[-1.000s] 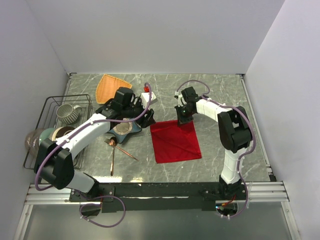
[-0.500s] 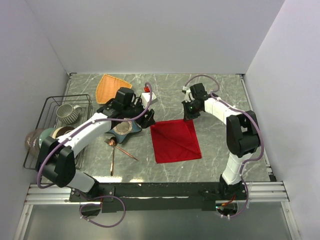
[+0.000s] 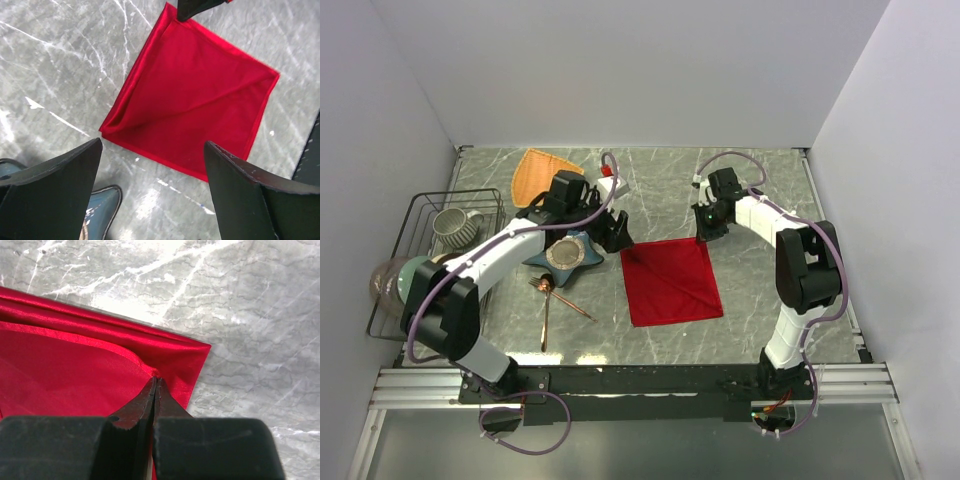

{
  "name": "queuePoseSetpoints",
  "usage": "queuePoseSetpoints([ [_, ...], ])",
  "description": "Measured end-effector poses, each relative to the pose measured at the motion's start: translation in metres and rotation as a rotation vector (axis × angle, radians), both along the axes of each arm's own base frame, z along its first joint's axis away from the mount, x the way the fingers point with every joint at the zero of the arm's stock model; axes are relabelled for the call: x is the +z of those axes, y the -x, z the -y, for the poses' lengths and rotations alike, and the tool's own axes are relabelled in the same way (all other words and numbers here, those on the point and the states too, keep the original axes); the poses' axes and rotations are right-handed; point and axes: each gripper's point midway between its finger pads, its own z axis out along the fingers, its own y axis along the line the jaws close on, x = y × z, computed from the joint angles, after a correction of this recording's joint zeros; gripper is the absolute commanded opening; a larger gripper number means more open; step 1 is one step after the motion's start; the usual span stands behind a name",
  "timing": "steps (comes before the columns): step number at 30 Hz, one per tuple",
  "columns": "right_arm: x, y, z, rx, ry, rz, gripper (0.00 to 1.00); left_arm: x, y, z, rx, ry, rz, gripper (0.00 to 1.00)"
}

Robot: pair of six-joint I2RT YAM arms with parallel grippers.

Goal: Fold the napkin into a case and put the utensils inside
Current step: Fold the top corner of the square-folded napkin at the center of the board.

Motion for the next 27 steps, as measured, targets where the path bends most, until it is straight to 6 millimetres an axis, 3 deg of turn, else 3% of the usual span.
queuePoseSetpoints([
  [9, 0.001, -0.003, 0.002, 0.022, 0.016, 0.02, 0.0, -0.014, -0.006, 0.003, 0.06, 0.079, -0.157, 0.88],
  [13, 0.0, -0.005, 0.006, 0.031, 0.036, 0.029, 0.0, -0.017, -0.012, 0.004, 0.09, 0.116, -0.207, 0.83],
  [22, 0.0, -0.009, 0.009, 0.025, 0.056, 0.047, 0.0, -0.029, -0.018, 0.02, 0.129, 0.221, -0.374, 0.6],
  [23, 0.001, -0.01, 0.01, 0.024, 0.057, 0.05, 0.0, -0.029, -0.019, 0.023, 0.131, 0.24, -0.394, 0.51],
  [25, 0.001, -0.011, 0.01, 0.022, 0.057, 0.056, 0.0, -0.028, -0.022, 0.031, 0.146, 0.295, -0.453, 0.42],
  [27, 0.001, -0.012, 0.009, 0.022, 0.057, 0.06, 0.0, -0.026, -0.026, 0.037, 0.153, 0.342, -0.488, 0.38],
])
